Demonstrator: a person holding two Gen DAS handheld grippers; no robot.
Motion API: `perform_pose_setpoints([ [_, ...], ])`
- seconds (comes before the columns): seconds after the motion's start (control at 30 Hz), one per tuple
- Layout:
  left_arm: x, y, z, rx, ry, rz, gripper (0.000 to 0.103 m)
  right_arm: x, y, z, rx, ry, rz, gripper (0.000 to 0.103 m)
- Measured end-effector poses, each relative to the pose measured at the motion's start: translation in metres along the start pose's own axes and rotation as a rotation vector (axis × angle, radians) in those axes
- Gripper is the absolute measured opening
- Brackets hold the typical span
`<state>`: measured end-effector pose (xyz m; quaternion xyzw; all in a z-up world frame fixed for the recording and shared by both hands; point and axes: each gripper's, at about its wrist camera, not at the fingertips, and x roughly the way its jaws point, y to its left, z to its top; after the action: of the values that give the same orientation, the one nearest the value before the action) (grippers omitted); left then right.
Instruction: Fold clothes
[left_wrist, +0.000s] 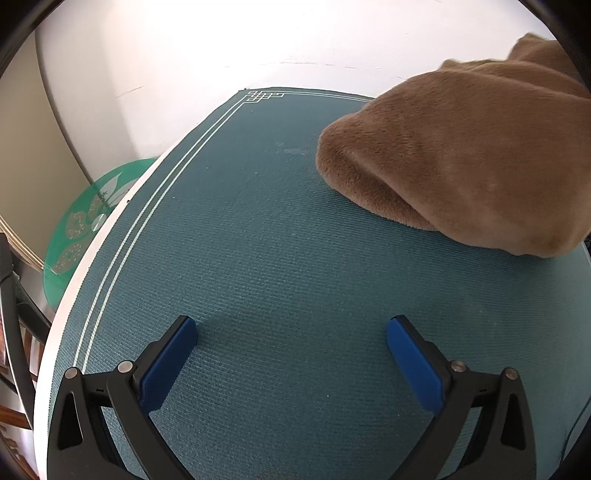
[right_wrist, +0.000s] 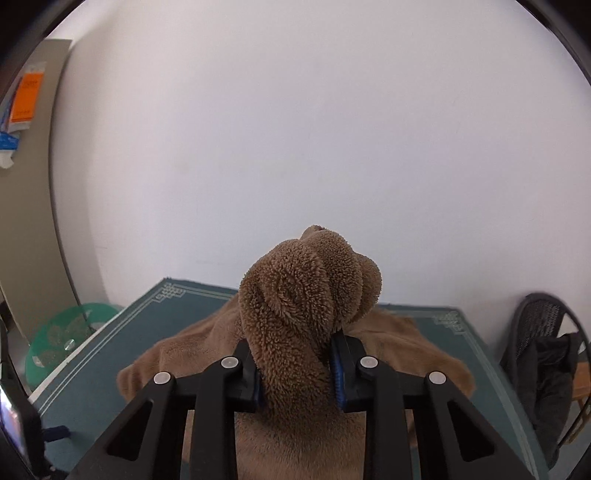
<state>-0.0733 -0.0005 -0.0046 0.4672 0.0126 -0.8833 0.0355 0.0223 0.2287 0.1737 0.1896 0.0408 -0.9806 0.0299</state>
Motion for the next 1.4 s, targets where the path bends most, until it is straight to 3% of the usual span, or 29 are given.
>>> perform_pose_setpoints([
  [0.27,-0.014,0.007,-0.008,-0.029,0.031,0.003,0.103,-0.089,-0.025,0.008,0.039,-0.147,0.012,0.029],
  [0.5,-0.066,0.024,-0.018,-0.126,-0.051,-0.085,0.103,-0.153,-0.057,0.014,0.046,-0.277,0.043,0.029],
  [0.7,-0.123,0.01,-0.019,-0.067,-0.164,-0.196,0.103,-0.209,-0.08,-0.002,0.045,-0.35,0.104,0.029],
  [0.8,-0.138,0.0,-0.019,-0.017,-0.19,-0.297,0.103,-0.218,-0.091,-0.029,0.019,-0.266,0.177,0.029],
  [0.93,-0.155,-0.025,-0.022,0.069,-0.21,-0.405,0.103,-0.2,-0.098,-0.081,-0.024,-0.037,0.217,0.033],
  [1.0,-0.155,-0.041,-0.023,0.131,-0.219,-0.4,0.103,-0.198,-0.097,-0.106,-0.042,0.054,0.219,0.038],
  [1.07,-0.151,-0.058,-0.025,0.186,-0.215,-0.389,0.103,-0.2,-0.096,-0.128,-0.053,0.113,0.236,0.05],
  [1.4,-0.121,-0.135,-0.019,0.326,-0.106,-0.427,0.103,-0.247,-0.128,-0.143,0.057,0.133,0.307,0.055],
])
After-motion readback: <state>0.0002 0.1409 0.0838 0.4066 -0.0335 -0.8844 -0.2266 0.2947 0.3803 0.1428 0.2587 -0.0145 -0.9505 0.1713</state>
